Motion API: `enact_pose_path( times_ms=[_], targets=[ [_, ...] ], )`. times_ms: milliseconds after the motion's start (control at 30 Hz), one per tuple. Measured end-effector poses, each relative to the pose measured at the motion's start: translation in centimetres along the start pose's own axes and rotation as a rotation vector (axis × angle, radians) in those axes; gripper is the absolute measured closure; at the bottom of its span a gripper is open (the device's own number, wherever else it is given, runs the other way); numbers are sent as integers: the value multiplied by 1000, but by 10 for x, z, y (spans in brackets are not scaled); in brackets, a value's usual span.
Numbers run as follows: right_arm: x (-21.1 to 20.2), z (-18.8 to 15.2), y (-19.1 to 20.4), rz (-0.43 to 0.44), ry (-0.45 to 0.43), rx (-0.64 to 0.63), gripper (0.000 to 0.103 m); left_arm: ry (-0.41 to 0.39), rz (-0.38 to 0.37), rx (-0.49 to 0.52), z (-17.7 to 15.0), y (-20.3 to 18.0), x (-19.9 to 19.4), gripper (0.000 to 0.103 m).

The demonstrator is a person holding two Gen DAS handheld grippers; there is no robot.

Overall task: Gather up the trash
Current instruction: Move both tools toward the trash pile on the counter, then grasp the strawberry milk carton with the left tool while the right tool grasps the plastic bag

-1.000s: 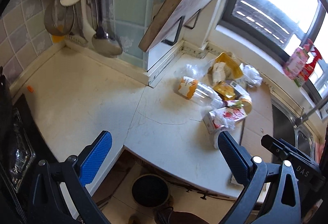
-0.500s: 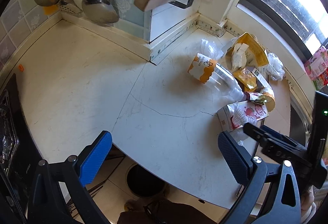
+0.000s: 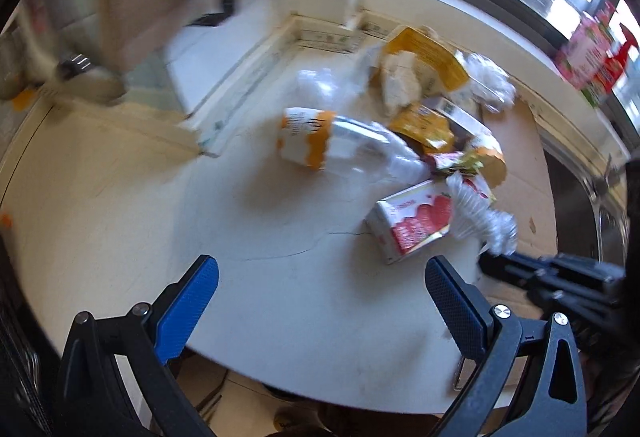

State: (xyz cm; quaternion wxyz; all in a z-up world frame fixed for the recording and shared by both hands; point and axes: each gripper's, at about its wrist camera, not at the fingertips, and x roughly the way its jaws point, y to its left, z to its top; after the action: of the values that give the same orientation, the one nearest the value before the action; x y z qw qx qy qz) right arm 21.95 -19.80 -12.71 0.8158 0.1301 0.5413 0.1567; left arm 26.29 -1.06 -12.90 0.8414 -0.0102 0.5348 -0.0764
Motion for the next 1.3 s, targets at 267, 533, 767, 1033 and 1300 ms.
enact_pose_path(
  times_ms=[267,533,767,1033,1300],
  targets=[
    [-29,-7,-59,-48,-74,186,98,23,-21,336,32,-76,46,1],
    [-44,-22,-97,-68,-109,311,97,146,-39,526,42,-120,88,1],
    [-51,-34,-108,-58,-133,359,97,252,-10,587,34,-134,112,35],
    [-59,-46,-101,-38,-154,364,97,279,-60,498,19,-125,90,45],
    [-75,-62,-67,-28,-206,316,97,123,-135,445,-13,-104,0,46]
  ],
)
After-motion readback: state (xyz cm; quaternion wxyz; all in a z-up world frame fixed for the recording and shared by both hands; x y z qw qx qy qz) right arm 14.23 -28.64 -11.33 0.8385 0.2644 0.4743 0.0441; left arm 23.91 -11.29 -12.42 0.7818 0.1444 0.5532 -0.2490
